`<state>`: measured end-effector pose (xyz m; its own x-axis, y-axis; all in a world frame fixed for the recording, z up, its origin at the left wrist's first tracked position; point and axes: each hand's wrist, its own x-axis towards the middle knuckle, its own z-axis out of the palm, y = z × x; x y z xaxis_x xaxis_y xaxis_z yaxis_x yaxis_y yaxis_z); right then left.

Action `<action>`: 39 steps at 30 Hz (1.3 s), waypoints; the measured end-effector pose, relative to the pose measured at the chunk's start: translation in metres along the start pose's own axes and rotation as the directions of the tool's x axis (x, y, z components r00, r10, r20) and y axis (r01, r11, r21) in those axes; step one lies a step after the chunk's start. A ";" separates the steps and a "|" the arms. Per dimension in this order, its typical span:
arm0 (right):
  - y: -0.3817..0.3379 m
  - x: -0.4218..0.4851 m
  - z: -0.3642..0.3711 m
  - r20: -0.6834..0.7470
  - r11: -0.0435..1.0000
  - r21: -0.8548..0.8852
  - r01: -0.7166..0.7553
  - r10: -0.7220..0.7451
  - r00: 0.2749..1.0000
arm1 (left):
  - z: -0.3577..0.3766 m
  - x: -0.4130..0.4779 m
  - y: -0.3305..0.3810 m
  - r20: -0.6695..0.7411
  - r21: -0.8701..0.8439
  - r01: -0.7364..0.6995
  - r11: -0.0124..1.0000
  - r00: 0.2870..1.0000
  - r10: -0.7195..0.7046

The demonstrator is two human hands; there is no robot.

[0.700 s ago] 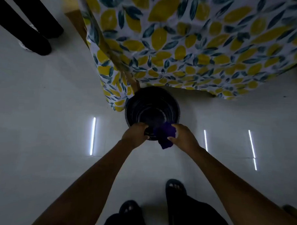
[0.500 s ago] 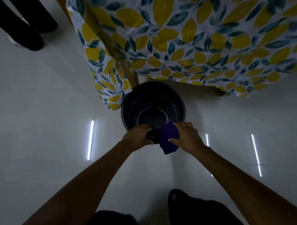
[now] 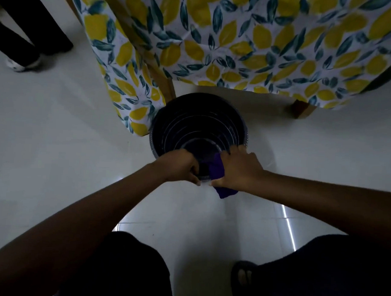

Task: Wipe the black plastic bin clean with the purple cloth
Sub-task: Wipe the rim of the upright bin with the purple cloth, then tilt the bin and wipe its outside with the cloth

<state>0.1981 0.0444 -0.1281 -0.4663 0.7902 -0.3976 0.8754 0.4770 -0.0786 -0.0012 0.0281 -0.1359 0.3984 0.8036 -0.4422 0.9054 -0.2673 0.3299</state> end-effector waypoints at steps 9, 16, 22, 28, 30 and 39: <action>-0.008 -0.004 0.007 -0.034 0.999 0.047 0.012 -0.010 0.999 | 0.005 -0.004 0.013 -0.068 0.143 -0.026 0.989 0.997 0.036; 0.019 -0.003 0.011 -0.144 0.948 0.313 0.053 -0.008 0.989 | 0.015 -0.005 0.026 -0.234 0.119 -0.101 0.988 0.964 0.127; 0.044 -0.004 -0.033 -0.322 0.828 0.558 0.062 0.147 0.935 | -0.002 0.005 0.037 -0.402 0.072 -0.160 0.985 0.899 0.175; 0.068 -0.010 -0.075 -0.287 0.536 0.842 0.062 0.348 0.892 | -0.019 0.013 0.031 -0.515 -0.209 -0.069 0.976 0.856 -0.050; 0.074 -0.010 -0.084 -0.277 0.451 0.889 0.079 0.394 0.876 | -0.023 0.015 0.027 -0.544 -0.253 -0.041 0.967 0.832 -0.108; 0.094 -0.014 -0.103 -0.355 0.376 0.908 0.185 0.456 0.816 | -0.024 0.018 0.004 -0.590 -0.572 -0.064 0.818 0.725 -0.355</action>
<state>0.2737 0.1176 -0.0356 -0.0271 0.9990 -0.0359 0.3584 -0.0238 -0.9333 0.0057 0.0540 -0.1227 -0.1196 0.9914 0.0538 0.6313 0.0341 0.7748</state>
